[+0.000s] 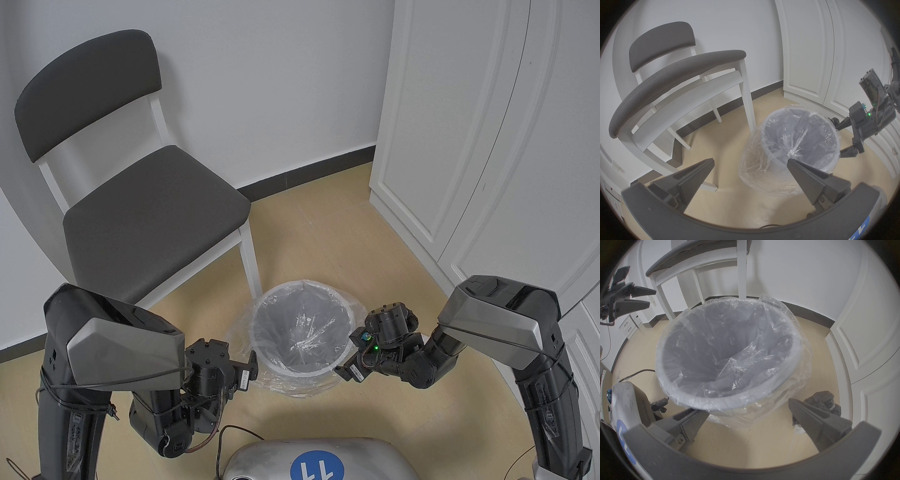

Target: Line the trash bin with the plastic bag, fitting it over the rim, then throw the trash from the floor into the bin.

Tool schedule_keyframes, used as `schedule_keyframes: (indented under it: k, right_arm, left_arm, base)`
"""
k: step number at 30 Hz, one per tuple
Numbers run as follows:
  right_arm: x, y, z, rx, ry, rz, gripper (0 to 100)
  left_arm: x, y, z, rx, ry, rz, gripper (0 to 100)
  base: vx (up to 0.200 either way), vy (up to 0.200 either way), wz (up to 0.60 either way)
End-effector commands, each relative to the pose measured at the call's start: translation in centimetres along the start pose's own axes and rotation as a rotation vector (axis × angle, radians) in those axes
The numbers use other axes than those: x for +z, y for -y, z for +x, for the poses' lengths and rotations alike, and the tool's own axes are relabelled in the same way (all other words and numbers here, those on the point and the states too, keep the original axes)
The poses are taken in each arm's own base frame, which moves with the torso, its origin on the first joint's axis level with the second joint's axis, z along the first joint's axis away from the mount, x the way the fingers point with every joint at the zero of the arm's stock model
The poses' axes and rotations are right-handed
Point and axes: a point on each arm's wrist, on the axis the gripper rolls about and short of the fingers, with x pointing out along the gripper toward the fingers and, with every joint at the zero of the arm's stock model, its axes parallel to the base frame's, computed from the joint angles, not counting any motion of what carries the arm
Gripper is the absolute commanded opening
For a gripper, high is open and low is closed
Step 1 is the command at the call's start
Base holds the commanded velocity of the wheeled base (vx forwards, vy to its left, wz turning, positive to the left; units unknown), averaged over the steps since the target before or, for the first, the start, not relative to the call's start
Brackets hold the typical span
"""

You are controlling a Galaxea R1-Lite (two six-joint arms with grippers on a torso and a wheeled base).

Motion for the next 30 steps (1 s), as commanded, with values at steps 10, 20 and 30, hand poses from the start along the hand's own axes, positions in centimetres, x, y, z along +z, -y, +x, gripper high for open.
schedule_keyframes:
  k: [10,20,30]
  right_arm:
    - [3.4,0.8,-10.3,0.1,0.117,-0.07,100]
    - [1.3,5.3,-9.4,0.005,0.065,-0.164,100]
    - [-0.7,11.6,-3.3,-0.214,0.01,-0.077,100]
  left_arm:
    - [1.7,-0.9,-2.0,-0.007,0.027,-0.012,100]
    - [7.2,-3.2,-5.8,-0.004,0.197,-0.07,100]
    - [8.9,-4.0,-7.6,-0.003,0.262,-0.098,100]
  base:
    - [0.0,0.0,0.0]
    - [0.0,0.0,0.0]
    - [0.0,0.0,0.0]
